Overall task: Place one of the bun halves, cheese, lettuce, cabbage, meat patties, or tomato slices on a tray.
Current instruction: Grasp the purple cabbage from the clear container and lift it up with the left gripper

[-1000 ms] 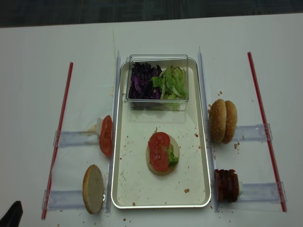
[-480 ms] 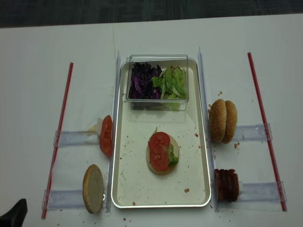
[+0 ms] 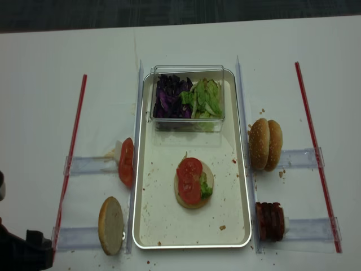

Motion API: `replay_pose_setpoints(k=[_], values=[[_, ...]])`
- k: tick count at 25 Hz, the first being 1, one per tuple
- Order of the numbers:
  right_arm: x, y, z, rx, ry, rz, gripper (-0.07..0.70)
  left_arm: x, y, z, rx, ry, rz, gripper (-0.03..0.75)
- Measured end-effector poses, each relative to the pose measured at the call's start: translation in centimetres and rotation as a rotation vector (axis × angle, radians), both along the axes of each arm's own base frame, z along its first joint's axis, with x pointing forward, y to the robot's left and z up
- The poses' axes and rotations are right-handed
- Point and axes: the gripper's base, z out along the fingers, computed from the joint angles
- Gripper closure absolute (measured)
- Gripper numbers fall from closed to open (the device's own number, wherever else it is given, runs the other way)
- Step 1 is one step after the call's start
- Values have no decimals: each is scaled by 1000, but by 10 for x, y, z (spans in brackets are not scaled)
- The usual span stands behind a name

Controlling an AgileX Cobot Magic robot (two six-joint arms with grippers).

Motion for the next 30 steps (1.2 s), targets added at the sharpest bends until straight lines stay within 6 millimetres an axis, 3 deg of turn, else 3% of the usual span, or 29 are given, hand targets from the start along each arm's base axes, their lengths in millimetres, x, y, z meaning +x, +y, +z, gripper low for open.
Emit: replay_pose_setpoints(k=[15,23,30], values=[[0,0,0,0,0,0,316,33,-1,-25,4,252,-1,169],[0,0,0,0,0,0,316,46,-1,-21,4,254,-1,169],[0,0,0,0,0,0,316,89,-2,-17,4,261,-3,169]])
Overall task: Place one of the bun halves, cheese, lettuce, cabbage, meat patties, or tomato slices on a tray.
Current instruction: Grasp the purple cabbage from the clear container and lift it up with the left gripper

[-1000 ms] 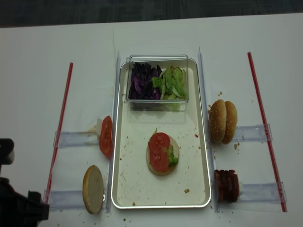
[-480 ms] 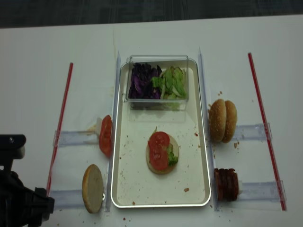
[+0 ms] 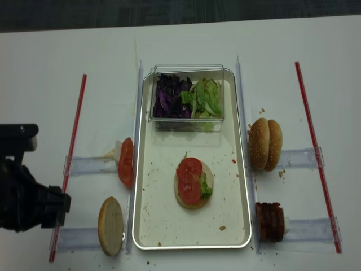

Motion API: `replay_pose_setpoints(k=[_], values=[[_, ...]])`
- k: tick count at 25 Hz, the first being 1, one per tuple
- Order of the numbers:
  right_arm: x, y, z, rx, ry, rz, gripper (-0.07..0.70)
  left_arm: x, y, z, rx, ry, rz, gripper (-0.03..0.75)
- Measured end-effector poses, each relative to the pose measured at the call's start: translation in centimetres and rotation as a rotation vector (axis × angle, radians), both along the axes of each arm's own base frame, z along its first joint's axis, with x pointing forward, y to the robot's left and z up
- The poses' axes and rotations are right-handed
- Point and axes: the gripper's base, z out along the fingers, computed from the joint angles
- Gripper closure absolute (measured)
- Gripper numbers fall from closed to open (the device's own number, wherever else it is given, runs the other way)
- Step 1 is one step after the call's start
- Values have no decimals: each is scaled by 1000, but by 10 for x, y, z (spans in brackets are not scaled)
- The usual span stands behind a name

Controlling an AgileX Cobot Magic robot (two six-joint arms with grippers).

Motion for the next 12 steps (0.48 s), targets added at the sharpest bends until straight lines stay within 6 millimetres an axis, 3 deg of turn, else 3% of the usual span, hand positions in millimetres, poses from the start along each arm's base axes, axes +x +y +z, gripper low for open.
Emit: replay_pose_setpoints(k=[12], values=[[0,0,0,0,0,0,316,124,-2,12,1,-29,-5,169]])
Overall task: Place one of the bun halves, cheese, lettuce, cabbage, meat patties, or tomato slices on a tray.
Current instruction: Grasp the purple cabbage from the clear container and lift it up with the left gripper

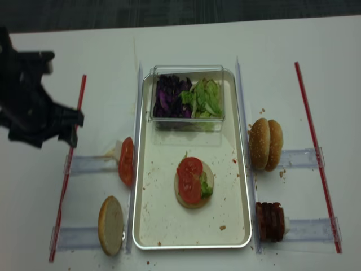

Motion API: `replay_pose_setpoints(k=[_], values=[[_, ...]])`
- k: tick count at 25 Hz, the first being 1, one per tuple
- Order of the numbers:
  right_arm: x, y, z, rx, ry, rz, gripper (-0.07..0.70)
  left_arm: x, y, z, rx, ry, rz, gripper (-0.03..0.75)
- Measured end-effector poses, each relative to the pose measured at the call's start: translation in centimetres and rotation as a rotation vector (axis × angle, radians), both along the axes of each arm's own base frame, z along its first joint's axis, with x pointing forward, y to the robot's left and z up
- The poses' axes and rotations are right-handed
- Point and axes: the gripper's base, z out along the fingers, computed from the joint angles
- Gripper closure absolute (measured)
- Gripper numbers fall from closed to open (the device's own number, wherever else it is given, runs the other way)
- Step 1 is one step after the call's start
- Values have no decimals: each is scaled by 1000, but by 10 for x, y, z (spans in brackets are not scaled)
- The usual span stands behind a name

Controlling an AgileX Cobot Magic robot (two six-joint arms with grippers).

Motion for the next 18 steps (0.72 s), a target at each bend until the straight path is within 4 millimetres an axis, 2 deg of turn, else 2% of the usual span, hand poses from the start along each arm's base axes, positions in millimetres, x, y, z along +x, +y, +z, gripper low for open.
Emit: replay_pose_setpoints(k=[7,10,14,18], values=[[0,0,0,0,0,0,316,64,-1,5,2,-21,-5,169],[0,0,0,3,0,-2,316,86,-1,5,3,-25,-9,169],[0,0,0,3,0,-2,316,103,-2,7,3,-29,-8,169],[0,0,0,3,0,-2,316,108,-2,8,3,-34,-9,169]])
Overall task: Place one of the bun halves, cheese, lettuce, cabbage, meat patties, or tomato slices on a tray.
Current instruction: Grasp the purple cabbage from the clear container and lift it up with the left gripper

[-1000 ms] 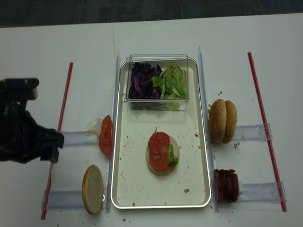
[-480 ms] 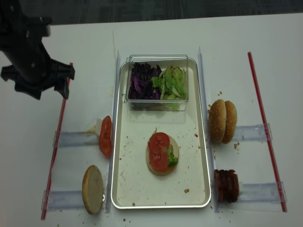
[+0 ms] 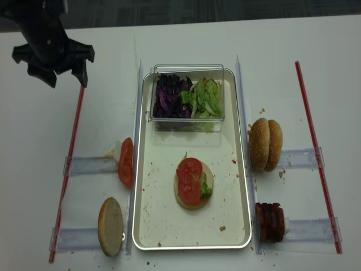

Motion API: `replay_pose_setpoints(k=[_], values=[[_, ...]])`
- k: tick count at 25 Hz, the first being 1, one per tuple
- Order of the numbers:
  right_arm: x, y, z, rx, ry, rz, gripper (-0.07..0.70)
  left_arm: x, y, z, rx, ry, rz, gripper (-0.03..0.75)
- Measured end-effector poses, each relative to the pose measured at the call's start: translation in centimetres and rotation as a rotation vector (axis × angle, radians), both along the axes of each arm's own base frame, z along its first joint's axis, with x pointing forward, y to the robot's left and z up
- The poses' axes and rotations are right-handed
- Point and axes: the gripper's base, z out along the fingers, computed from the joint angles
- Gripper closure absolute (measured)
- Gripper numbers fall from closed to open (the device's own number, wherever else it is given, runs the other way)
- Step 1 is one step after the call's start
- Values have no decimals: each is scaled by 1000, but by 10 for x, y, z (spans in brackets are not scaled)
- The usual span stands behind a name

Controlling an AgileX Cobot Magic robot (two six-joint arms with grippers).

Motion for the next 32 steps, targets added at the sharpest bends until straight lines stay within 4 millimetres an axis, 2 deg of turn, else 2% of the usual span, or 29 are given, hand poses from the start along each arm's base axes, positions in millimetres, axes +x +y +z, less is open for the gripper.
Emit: replay_pose_setpoints(k=[12,16,19,28,32], values=[[0,0,0,0,0,0,316,1,-1,-2,1,12,-8,169],[0,0,0,0,0,0,316,2,-16,-1,-1,3,-46,169],[0,0,0,0,0,0,316,0,-44,-1,-30,0,-103,169],[0,0,0,0,0,0,316,-22,-156,0,-91,-72,-365,169],[0,0,0,0,0,0,316,-31,-185,2,-105,-112,-440,169]])
